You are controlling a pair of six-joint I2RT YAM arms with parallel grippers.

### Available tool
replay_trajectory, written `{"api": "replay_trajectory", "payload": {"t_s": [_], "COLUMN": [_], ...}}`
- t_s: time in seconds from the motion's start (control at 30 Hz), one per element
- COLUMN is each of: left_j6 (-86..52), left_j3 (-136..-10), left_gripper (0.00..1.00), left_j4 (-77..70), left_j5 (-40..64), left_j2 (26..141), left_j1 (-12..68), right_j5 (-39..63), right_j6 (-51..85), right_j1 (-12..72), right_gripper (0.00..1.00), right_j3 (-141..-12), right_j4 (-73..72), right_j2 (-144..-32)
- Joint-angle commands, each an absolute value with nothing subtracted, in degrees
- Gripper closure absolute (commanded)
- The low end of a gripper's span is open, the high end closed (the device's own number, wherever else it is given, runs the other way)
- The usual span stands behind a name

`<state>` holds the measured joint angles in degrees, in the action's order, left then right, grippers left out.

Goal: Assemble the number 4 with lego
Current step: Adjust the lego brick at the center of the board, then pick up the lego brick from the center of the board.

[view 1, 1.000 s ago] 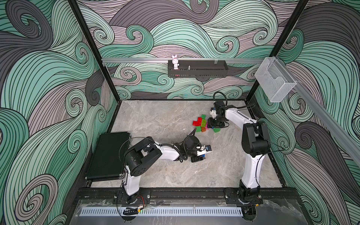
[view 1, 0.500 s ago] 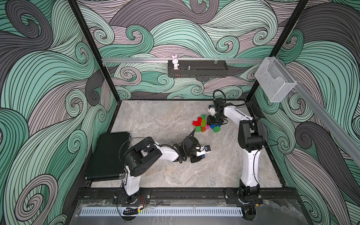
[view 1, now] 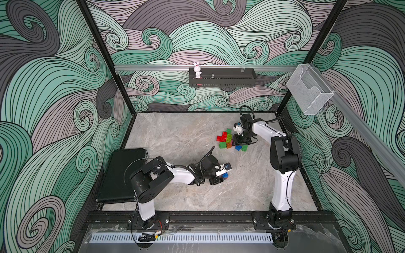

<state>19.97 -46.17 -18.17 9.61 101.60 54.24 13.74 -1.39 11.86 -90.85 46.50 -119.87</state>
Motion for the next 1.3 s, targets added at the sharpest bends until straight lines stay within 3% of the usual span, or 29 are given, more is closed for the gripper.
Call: {"api": "replay_trajectory", "payload": {"t_s": [0.0, 0.37, 0.43, 0.5, 0.77, 0.9, 1.27], "left_j6": [17.34, 6.00, 2.41, -2.40, -16.87, -16.57, -15.48], "left_j3": [-45.38, -37.43, -36.25, -35.08, -36.46, -36.10, -36.47], "left_gripper": [0.30, 0.17, 0.12, 0.01, 0.01, 0.01, 0.02], "left_j4": [-20.07, -25.25, -25.12, -24.55, -12.01, -9.24, -6.35], "left_j5": [9.09, -2.70, -6.39, -10.23, -26.20, -25.52, -23.76], "left_j2": [97.66, 82.18, 78.37, 75.00, 68.03, 66.28, 68.13], "left_j1": [53.83, 53.43, 53.13, 52.72, 49.99, 49.31, 49.00], "right_j5": [14.86, 15.54, 10.81, 7.88, 1.60, 5.89, 2.06], "right_j6": [1.79, 8.83, 7.05, 4.11, -3.72, -5.98, -4.61], "right_j1": [13.51, 18.18, 18.11, 18.22, 20.74, 20.75, 20.74], "right_gripper": [0.45, 0.43, 0.42, 0.42, 0.44, 0.44, 0.50], "right_j3": [-87.08, -72.85, -72.19, -72.13, -76.95, -78.98, -80.23], "right_j4": [47.98, 46.28, 46.94, 48.00, 52.48, 52.44, 50.15], "right_j2": [-115.92, -101.37, -99.48, -99.47, -107.53, -110.36, -114.06]}}
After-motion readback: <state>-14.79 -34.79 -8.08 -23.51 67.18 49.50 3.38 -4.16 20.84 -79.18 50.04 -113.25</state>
